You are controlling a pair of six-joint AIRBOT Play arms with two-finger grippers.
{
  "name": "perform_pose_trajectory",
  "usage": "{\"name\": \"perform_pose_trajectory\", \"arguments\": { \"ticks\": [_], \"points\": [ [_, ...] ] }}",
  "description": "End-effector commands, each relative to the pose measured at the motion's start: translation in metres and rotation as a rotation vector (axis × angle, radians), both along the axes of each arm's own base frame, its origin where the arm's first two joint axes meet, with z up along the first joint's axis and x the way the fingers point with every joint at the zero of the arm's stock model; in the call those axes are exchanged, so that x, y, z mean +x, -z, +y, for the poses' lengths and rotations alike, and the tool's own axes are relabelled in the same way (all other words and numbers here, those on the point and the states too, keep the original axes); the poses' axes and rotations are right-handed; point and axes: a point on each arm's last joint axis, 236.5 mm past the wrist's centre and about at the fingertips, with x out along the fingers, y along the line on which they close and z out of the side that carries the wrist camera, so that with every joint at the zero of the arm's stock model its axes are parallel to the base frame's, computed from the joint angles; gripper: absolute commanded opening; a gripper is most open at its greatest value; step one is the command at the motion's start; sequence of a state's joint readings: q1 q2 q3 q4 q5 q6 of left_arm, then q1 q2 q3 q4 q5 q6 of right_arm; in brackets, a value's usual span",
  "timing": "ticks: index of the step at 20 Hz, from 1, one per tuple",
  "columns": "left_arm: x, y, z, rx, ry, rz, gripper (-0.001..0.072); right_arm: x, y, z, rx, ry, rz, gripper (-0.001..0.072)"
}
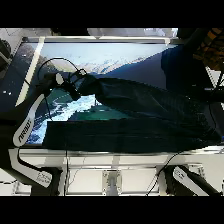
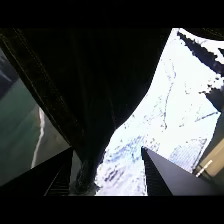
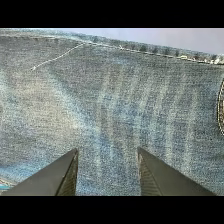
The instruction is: Fold the clothes and pants, and hang the long-sleeved shirts on hangers.
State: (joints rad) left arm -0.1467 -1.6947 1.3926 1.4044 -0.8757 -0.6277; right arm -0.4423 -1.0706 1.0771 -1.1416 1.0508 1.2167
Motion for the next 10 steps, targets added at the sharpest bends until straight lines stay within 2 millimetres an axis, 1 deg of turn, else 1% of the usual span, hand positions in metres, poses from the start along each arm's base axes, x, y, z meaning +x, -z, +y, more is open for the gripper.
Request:
{"name": "perform_pose_trajectory", "arguments": {
  "ticks": [1, 2, 3, 4, 5, 7, 9, 10],
  "points": [
    [-0.004, 0.02, -0.001, 0.01, 0.011, 0.045, 0.0447, 0.0, 0.0, 0.001, 0.007, 0.002, 0.004, 0.0403],
    [-0.003, 0.025, -0.001, 0.01, 0.01, 0.051, 0.0342, 0.0, 0.0, 0.001, 0.013, 0.01, 0.005, 0.0403],
    [-0.004, 0.03, -0.001, 0.011, 0.01, 0.058, 0.0163, -0.001, 0.0, 0.001, 0.018, 0.015, 0.006, 0.0403],
    [-0.004, 0.032, -0.001, 0.009, 0.002, 0.061, 0.0033, -0.001, 0.0, 0.001, 0.018, 0.015, 0.007, 0.0402],
    [-0.002, 0.03, -0.001, -0.002, -0.027, 0.058, 0.0032, -0.001, 0.001, 0.002, 0.019, 0.016, 0.008, 0.0402],
    [0.002, 0.019, 0.003, -0.012, -0.107, 0.054, 0.0031, -0.001, 0.001, 0.002, 0.02, 0.016, 0.009, 0.0403],
    [0.003, -0.009, 0.016, 0.023, -0.153, 0.039, 0.0029, -0.002, 0.001, 0.002, 0.021, 0.015, 0.012, 0.0402],
    [0.0, -0.032, 0.023, 0.048, -0.163, 0.029, 0.003, -0.002, 0.002, 0.003, 0.023, 0.013, 0.016, 0.0402]
  ]
}}
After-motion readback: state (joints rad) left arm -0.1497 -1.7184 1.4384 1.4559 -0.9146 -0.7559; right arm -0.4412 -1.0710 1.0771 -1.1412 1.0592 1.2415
